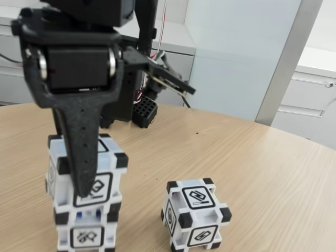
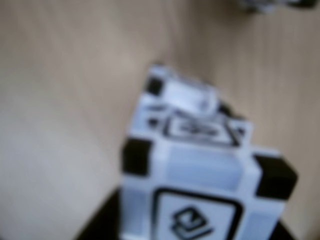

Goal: Stack cubes from left to right.

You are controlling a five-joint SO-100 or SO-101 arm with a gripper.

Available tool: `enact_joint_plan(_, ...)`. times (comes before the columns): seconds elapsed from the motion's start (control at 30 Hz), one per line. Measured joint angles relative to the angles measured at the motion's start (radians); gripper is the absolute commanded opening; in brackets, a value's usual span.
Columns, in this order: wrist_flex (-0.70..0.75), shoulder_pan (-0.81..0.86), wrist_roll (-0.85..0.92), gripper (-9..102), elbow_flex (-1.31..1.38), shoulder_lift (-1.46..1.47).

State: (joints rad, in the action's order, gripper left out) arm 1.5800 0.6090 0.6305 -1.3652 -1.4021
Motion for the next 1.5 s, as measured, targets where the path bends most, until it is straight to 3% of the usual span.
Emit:
enact_joint_plan(0.3,0.008,0.0,-0.002,16,-0.035,-0.011)
enact_joint_plan(0.73,0.018,-0.017,-0.005,36,-0.051,-0.012)
enact_joint_plan(1.07,0.026,-0.015,-0.006,36,-0.051,-0.025)
enact_joint_plan(1.4,0.026,-0.017,-0.074,37,-0.051,-0.365)
enact_joint_plan(1.5,0.026,-0.1,-0.078,37,-0.051,-0.399)
